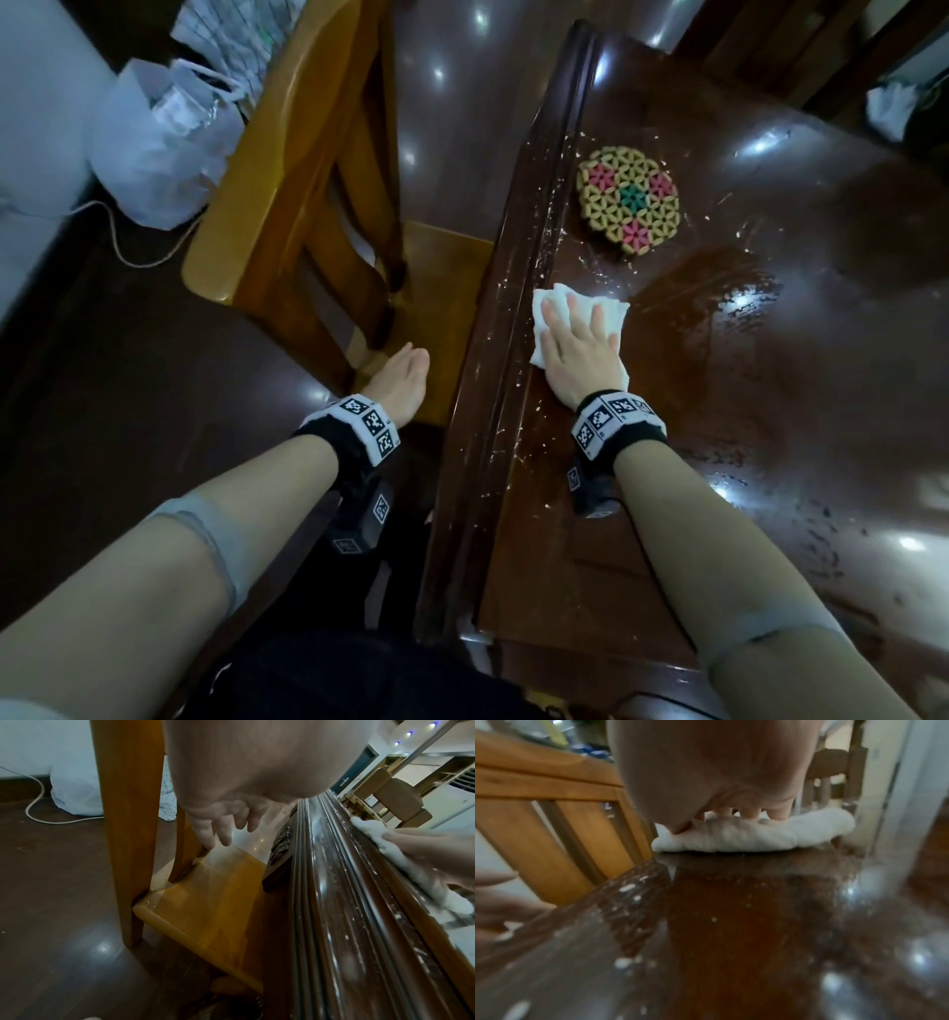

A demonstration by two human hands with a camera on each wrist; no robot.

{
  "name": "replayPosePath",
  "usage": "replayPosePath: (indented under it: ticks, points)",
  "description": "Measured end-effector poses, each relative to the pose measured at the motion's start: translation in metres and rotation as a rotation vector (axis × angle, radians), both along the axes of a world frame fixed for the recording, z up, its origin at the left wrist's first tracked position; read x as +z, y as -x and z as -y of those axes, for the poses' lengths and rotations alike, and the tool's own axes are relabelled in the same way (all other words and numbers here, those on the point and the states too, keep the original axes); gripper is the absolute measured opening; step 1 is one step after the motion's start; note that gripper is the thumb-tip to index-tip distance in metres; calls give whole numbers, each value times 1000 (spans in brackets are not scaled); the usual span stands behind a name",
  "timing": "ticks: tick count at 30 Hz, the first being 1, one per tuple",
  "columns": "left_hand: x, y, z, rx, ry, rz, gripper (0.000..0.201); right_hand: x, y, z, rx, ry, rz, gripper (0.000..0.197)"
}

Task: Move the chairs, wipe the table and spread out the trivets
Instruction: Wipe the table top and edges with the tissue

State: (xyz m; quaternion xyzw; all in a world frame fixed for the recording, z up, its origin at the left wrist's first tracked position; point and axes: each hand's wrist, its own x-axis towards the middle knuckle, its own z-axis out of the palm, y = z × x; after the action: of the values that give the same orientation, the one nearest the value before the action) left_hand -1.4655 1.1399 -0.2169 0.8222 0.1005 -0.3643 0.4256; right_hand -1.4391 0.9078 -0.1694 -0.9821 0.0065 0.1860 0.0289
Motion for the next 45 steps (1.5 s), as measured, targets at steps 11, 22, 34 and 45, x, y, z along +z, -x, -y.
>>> replayPosePath:
  ticks: [11, 22, 34, 45]
  points:
    - [5, 18, -8, -113, 34, 50, 53, 7, 24, -38, 68, 143, -55, 47]
    - [32, 53, -13, -146, 14, 89, 55, 19, 131, -62, 109, 94, -32, 36]
    - [56, 152, -15, -220, -2, 131, 52, 34, 276, -96, 15, -11, -49, 36]
    - [63, 203, -24, -208, -67, 135, 56, 51, 384, -97, -353, -518, -270, 40]
